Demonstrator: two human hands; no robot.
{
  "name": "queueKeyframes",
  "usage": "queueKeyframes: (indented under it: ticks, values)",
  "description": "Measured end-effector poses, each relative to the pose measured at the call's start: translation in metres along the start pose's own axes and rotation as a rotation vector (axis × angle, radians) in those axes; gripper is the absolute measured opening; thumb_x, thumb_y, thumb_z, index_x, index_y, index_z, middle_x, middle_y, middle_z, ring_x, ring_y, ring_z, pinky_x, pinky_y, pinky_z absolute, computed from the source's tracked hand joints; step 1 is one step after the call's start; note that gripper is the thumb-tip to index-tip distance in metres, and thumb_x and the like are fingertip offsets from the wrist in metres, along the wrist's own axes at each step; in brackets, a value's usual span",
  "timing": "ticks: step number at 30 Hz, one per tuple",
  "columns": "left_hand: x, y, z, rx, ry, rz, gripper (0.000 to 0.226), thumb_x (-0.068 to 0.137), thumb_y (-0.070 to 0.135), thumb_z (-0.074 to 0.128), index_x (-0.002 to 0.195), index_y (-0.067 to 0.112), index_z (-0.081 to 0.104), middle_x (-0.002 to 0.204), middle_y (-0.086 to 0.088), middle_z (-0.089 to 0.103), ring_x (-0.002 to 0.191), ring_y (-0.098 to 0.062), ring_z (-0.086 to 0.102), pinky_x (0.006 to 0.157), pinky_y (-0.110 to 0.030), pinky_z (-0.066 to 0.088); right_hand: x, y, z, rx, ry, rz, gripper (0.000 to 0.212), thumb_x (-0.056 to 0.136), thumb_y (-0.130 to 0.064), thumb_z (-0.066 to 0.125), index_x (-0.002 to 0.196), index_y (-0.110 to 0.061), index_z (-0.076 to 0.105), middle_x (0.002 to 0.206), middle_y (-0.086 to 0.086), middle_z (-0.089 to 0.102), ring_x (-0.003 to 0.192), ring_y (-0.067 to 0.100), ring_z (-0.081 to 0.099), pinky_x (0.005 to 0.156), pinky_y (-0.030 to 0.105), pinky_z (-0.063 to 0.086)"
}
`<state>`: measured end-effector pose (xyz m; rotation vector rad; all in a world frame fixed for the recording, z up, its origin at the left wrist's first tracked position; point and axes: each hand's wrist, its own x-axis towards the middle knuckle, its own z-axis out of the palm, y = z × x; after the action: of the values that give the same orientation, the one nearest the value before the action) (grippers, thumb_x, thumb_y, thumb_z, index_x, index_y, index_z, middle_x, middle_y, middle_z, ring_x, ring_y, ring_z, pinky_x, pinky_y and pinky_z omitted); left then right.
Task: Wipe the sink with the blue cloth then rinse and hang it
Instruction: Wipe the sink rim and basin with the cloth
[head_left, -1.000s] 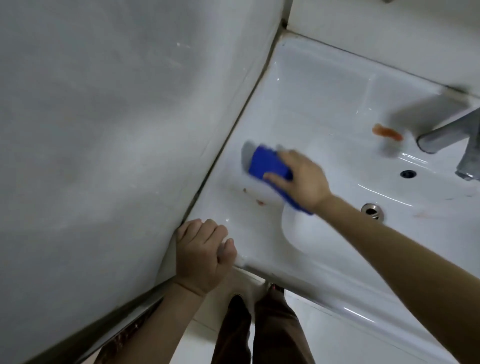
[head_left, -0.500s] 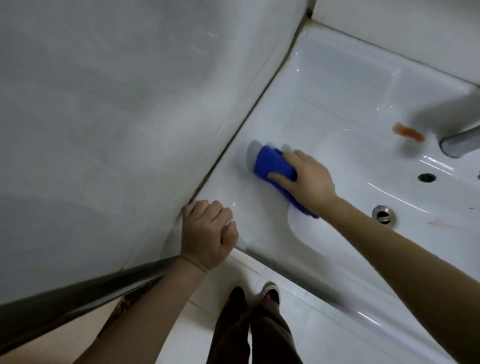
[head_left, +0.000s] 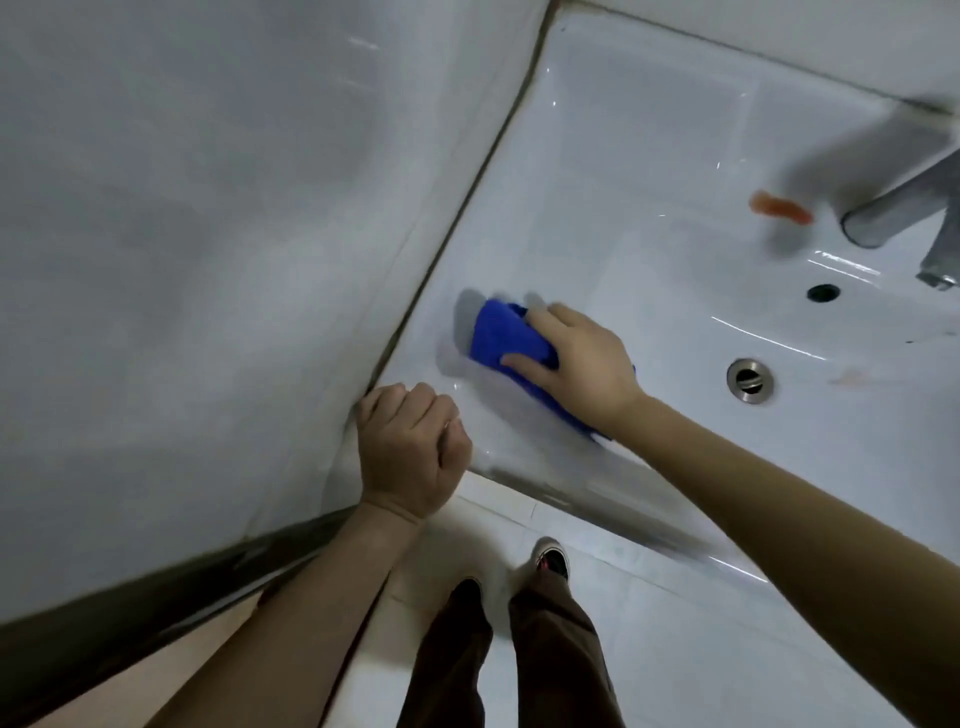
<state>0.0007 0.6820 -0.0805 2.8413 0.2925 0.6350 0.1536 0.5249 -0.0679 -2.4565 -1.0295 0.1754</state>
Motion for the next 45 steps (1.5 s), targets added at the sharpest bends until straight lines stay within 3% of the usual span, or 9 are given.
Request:
queueKeyframes:
  ticks: [4,6,16,20,24,27,35,40,45]
  values:
    - [-0.002,-0.002,0.004,0.006,0.045,0.02,0.031,0.085,0.023,0.039,0.061,0.013,0.055,0.061,-0.005,0.049,0.063,-0.024,0.039,0.069,-0.032,0.024,0.091,0.033,-0.009,-0.081,0.184,0.349,0.04,0.093,-0.05,0.051,0.115,-0.016,0.052,0.09,0.001,0.052,0.079,0.027,0.057,0.062,0.035,0.04]
    - [-0.001,-0.003,0.005,-0.005,0.054,0.03,0.029,0.084,0.023,0.04,0.06,0.013,0.053,0.061,-0.005,0.048,0.063,-0.025,0.039,0.069,-0.032,0.024,0.111,0.032,-0.008,-0.096,0.192,0.4,0.038,0.093,-0.049,0.05,0.112,-0.016,0.052,0.09,0.001,0.05,0.078,0.027,0.056,0.061,0.034,0.038]
    - [0.0,-0.003,-0.001,-0.007,0.023,0.025,0.029,0.087,0.022,0.039,0.061,0.013,0.048,0.061,-0.006,0.046,0.064,-0.021,0.034,0.072,-0.028,0.016,-0.038,-0.036,0.003,0.008,-0.058,0.118,0.039,0.089,-0.054,0.058,0.113,-0.023,0.058,0.09,-0.004,0.057,0.079,0.019,0.056,0.061,0.034,0.047]
    - [-0.003,-0.002,0.001,0.001,0.012,0.012,0.032,0.088,0.024,0.036,0.063,0.014,0.052,0.062,-0.005,0.048,0.064,-0.022,0.036,0.07,-0.031,0.023,0.041,0.0,-0.003,-0.046,0.081,0.211,0.047,0.09,-0.052,0.057,0.124,-0.019,0.055,0.098,0.004,0.061,0.086,0.029,0.06,0.068,0.037,0.048]
    - [-0.007,-0.004,0.008,-0.022,0.038,0.019,0.037,0.09,0.025,0.033,0.063,0.014,0.055,0.06,-0.005,0.047,0.061,-0.024,0.039,0.066,-0.035,0.031,0.143,0.058,-0.023,-0.108,0.207,0.453,0.04,0.092,-0.049,0.052,0.118,-0.018,0.052,0.095,0.004,0.055,0.084,0.029,0.059,0.065,0.033,0.039]
    - [-0.002,-0.006,0.011,-0.013,0.063,0.032,0.037,0.089,0.025,0.033,0.061,0.014,0.055,0.06,-0.004,0.047,0.061,-0.024,0.039,0.065,-0.035,0.032,0.154,0.061,-0.023,-0.151,0.25,0.481,0.038,0.093,-0.05,0.051,0.113,-0.018,0.051,0.096,0.005,0.056,0.081,0.028,0.059,0.064,0.035,0.042]
    - [-0.005,-0.006,0.007,-0.017,0.045,0.051,0.036,0.087,0.027,0.036,0.065,0.014,0.061,0.062,-0.005,0.054,0.062,-0.027,0.045,0.066,-0.037,0.037,0.026,0.008,-0.003,0.006,-0.023,0.011,0.039,0.089,-0.053,0.06,0.11,-0.021,0.06,0.09,-0.003,0.058,0.077,0.019,0.056,0.059,0.035,0.048]
    - [-0.002,-0.006,0.011,0.014,0.071,0.06,0.036,0.086,0.026,0.036,0.063,0.015,0.06,0.061,-0.004,0.052,0.063,-0.025,0.042,0.066,-0.035,0.034,0.128,0.079,-0.029,-0.174,0.21,0.305,0.047,0.091,-0.054,0.054,0.121,-0.018,0.055,0.103,0.01,0.061,0.088,0.032,0.06,0.068,0.035,0.042]
    - [0.001,-0.007,0.012,0.008,0.096,0.061,0.034,0.084,0.026,0.037,0.061,0.014,0.059,0.06,-0.004,0.051,0.062,-0.023,0.04,0.066,-0.033,0.029,0.16,0.071,-0.032,-0.207,0.218,0.398,0.043,0.094,-0.049,0.05,0.119,-0.015,0.051,0.103,0.007,0.056,0.084,0.03,0.058,0.065,0.034,0.039]
